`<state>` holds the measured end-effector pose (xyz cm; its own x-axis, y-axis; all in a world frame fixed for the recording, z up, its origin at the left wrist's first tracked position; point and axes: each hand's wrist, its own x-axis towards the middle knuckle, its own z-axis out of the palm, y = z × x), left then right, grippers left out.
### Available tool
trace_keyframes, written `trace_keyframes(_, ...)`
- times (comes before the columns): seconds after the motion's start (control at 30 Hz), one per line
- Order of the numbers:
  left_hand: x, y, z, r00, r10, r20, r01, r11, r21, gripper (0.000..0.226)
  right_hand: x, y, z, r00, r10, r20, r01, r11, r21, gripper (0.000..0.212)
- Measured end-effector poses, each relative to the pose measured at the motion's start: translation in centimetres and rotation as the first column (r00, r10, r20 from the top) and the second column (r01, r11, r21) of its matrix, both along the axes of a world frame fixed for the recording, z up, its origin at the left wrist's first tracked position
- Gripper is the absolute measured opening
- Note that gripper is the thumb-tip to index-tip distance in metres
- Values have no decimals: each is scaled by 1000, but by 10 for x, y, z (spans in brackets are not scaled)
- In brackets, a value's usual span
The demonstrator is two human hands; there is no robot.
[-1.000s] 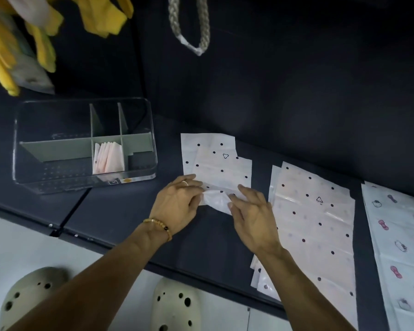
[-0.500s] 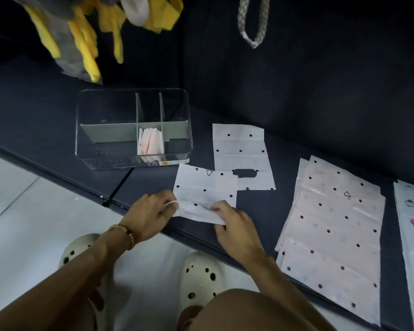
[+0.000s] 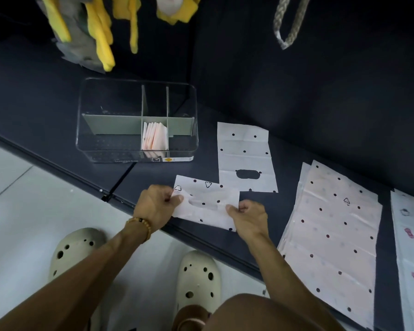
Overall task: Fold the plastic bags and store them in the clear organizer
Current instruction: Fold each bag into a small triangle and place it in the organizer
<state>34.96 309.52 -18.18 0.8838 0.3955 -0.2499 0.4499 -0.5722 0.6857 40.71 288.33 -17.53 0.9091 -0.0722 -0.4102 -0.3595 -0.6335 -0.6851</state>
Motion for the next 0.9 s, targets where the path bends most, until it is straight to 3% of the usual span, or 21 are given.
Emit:
trace_keyframes(0.13,5,-6,-2,990,13,-143,16,980,200,44,0,7,2,995,-23,99,29,998,-58,24)
trace_keyframes(0.33,7,-12,-6,993,64,-101,-23,931,365,39,2,8,3,999,24,32,-18,986,-168,26)
trace_keyframes(0.47,6,-14,-12,993,24,-118,40,859,511,40,4,11,3,1000,23,16,-19,982,-189,24)
trace_keyframes(0.7,4,-11,-10,984,-33,-173,131,789,600,47,6,5,3,997,80,7,-77,979,-190,22)
trace_keyframes(0.77,0,-11,-7,994,-46,-96,96,783,615,46,6,5,1,997,77,14,-73,980,-185,21)
trace_keyframes(0.83,-5,-12,-4,979,-204,32,139,767,626,43,6,6,0,997,70,27,-64,981,-184,20)
trace_keyframes(0.9,-11,-15,-7,898,-437,52,308,708,635,49,5,6,-1,997,75,32,-67,979,-194,17)
